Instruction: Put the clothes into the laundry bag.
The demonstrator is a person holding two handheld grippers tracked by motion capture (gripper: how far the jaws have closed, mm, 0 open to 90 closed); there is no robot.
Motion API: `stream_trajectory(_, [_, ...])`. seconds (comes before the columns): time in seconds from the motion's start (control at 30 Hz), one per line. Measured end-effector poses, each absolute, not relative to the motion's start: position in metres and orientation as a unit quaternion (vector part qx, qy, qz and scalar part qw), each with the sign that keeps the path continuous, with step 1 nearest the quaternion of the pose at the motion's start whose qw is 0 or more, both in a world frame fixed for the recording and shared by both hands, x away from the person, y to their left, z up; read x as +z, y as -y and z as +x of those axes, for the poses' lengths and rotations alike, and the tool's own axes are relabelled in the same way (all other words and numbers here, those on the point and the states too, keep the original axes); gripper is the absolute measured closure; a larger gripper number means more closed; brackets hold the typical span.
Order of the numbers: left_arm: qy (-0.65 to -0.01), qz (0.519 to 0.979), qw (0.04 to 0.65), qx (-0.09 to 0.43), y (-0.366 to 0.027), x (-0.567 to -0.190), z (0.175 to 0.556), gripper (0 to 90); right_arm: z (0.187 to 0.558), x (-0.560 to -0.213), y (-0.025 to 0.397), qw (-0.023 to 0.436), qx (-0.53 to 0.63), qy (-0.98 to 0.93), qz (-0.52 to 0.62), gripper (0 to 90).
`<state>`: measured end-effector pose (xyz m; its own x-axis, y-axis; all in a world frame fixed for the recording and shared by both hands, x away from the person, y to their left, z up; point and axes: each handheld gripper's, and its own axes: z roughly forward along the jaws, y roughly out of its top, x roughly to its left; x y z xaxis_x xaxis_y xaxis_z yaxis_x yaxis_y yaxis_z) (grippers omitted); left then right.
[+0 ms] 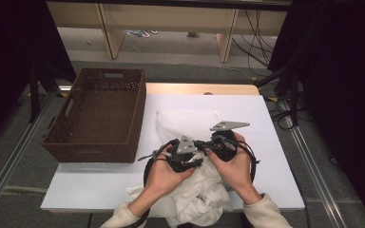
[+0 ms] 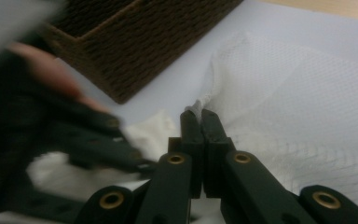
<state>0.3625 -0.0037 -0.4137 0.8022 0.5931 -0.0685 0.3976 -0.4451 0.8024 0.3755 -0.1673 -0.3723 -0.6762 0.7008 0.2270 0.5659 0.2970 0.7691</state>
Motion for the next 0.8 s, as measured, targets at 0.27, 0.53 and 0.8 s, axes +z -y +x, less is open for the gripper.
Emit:
stream_trajectory(0.27, [-0.348, 0.823, 0.429, 0.130, 0.010, -0.440, 0.386, 77.3, 0.377, -0.377, 0.165, 0.043, 0.440, -0.803, 0.400, 90.0])
stream_trajectory(0.53, [-0.287, 0.834, 0.456, 0.120, -0.010, -0.419, 0.369, 46.0, 0.375, -0.370, 0.171, 0.073, 0.438, -0.799, 0.405, 90.0])
stream_trajectory(0.8, [-0.273, 0.838, 0.457, 0.121, -0.054, -0.393, 0.353, 28.4, 0.378, -0.369, 0.175, 0.077, 0.435, -0.802, 0.402, 90.0])
